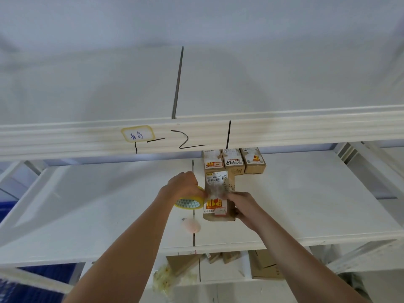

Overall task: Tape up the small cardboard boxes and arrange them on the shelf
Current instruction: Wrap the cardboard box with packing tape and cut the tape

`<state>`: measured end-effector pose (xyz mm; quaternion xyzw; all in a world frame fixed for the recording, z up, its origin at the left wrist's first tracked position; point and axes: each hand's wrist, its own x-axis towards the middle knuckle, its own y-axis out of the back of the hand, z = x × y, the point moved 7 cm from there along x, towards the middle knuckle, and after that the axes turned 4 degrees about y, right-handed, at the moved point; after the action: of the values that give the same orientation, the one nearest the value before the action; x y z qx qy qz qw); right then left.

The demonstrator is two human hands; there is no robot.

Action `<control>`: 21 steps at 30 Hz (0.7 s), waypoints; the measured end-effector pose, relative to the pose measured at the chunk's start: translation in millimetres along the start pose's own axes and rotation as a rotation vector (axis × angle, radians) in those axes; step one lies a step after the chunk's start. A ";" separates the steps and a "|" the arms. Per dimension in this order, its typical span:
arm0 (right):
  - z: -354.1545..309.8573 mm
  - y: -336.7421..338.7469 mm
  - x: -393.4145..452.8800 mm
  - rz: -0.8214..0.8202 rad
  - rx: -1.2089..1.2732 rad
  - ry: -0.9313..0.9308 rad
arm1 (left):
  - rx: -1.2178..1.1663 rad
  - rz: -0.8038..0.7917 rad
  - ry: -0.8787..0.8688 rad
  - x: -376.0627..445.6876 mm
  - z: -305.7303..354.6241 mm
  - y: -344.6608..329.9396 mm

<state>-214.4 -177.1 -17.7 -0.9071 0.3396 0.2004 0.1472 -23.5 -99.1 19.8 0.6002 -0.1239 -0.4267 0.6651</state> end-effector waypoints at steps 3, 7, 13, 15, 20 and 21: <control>-0.4 -6.4 4.9 0.011 -0.019 0.003 | 0.060 0.044 0.003 -0.5 0.2 1.4; 1.9 -13.3 10.6 0.055 -0.029 0.023 | 0.125 0.095 0.007 1.7 6.3 -0.1; 2.6 -18.8 18.5 0.209 -0.208 0.025 | 0.188 0.070 0.015 6.4 6.9 -14.4; 5.8 -16.5 21.2 0.198 -0.250 0.016 | 0.178 0.057 0.022 6.6 2.4 -18.4; 8.2 -6.1 19.2 0.156 -0.265 -0.019 | 0.109 0.020 0.048 2.2 -12.3 -18.2; 7.8 -4.7 19.1 0.138 -0.281 -0.032 | 0.088 0.012 0.050 0.9 -14.6 -17.6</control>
<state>-200.2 -181.1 -32.8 -0.8900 0.3674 0.2699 0.0101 -20.5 -88.2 -0.1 0.6385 -0.1291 -0.4017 0.6436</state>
